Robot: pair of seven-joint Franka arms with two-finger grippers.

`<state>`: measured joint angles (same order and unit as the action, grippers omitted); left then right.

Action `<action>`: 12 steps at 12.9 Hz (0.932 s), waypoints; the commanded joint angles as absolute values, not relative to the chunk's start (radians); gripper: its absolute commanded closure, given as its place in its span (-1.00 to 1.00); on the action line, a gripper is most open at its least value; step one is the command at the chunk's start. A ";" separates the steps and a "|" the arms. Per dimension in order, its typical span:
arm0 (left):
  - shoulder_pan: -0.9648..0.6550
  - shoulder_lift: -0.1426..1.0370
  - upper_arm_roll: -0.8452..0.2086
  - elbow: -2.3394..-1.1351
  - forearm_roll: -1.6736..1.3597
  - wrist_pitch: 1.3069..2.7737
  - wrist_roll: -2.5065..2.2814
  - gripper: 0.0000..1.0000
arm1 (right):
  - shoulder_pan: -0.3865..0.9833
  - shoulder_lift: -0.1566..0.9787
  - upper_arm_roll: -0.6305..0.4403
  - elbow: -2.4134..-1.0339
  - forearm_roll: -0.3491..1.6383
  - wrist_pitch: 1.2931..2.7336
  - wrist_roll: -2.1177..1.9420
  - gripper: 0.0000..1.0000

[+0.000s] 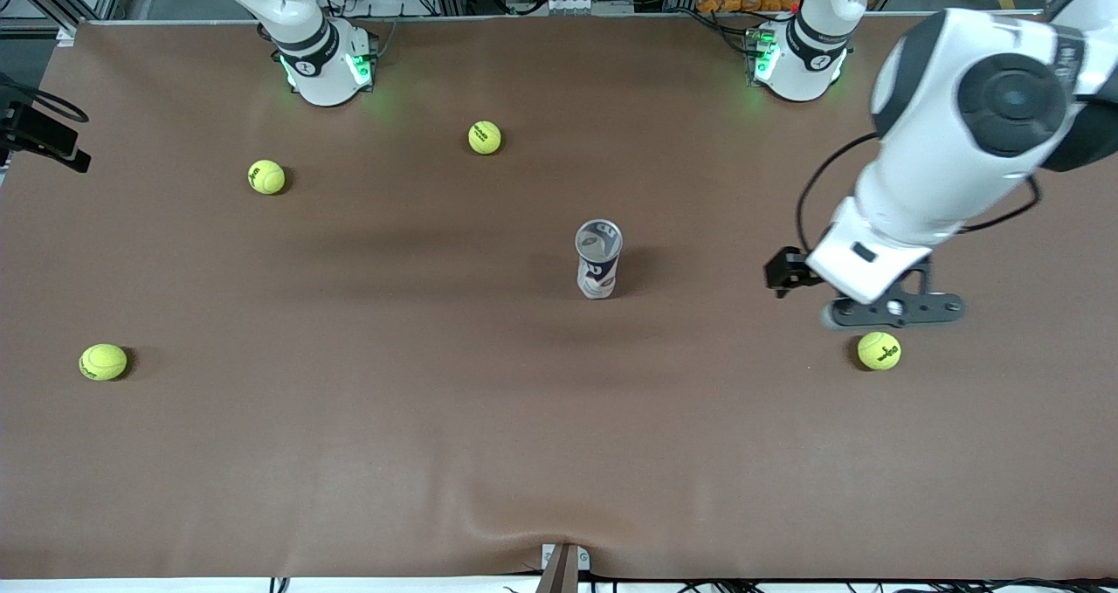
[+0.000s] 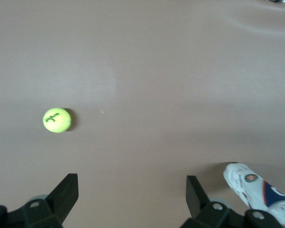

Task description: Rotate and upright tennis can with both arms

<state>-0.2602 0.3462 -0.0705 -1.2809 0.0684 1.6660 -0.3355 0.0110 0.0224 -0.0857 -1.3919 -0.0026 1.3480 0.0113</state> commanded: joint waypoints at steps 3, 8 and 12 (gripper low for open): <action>-0.089 0.266 -0.094 -1.310 0.078 1.631 -0.086 -1.00 | 0.006 0.020 -0.081 -1.382 -0.009 1.333 0.006 -1.00; -0.025 0.152 -0.095 -1.371 0.068 1.563 0.014 -1.00 | 0.011 0.017 -0.077 -1.382 -0.008 1.327 0.141 -1.00; -0.011 0.037 -0.058 -1.523 -0.014 1.568 0.012 -1.00 | 0.011 0.018 -0.077 -1.382 -0.012 1.328 0.127 -1.00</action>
